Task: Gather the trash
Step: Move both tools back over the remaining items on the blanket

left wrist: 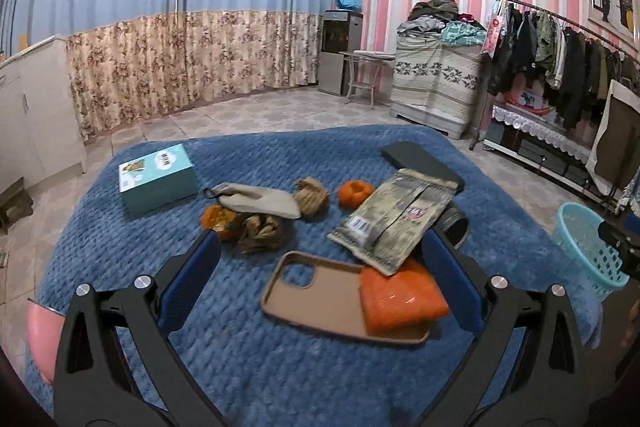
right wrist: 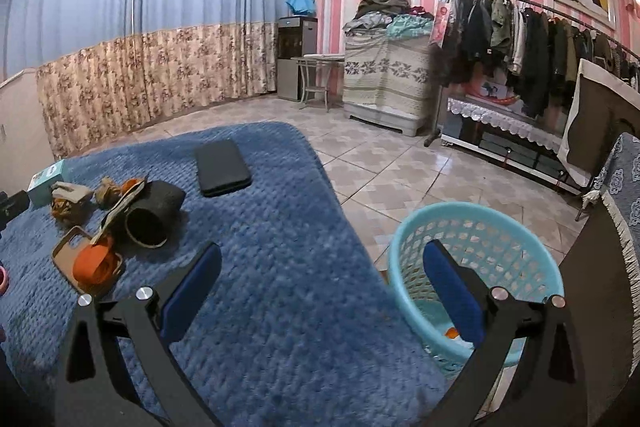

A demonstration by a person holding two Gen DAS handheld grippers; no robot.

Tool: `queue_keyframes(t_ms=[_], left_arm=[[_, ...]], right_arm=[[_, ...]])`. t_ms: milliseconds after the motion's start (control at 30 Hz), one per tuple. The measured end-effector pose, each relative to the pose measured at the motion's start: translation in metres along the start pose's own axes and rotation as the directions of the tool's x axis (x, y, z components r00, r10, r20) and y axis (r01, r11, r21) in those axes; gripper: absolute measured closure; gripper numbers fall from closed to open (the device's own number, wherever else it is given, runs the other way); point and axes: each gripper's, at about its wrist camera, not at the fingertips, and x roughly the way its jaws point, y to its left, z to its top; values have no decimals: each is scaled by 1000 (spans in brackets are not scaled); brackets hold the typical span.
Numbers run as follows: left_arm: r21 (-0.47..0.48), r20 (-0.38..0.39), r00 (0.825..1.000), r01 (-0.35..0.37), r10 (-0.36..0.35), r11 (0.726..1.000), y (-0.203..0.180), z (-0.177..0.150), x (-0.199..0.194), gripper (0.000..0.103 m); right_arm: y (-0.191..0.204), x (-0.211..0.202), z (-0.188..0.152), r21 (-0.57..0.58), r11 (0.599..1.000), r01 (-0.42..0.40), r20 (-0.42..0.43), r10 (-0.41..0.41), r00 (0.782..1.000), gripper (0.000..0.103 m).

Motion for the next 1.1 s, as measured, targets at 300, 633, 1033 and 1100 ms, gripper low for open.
queue_keyframes(t_ms=[300,633,1033,1100], left_arm=[[-30,-69,997,-22,20,999,32,-24,11,6],[-72,-112,992,-66,57,995,60,-43,25,6],[-74,-101,991,-97,90,993,85,-49,21,6],[-82,-101,991,-101,92,991,88,-49,21,6]], right_arm=[[26,10,-10,-29,1000,-10,-16,9,1000,4],[75,25,-21,-69,996,-54,-50,51,997,4],[177,41,-33,-170,953,-251,-152,226,962,5],[191,47,-33,-193,945,-265,-177,233,956,7]])
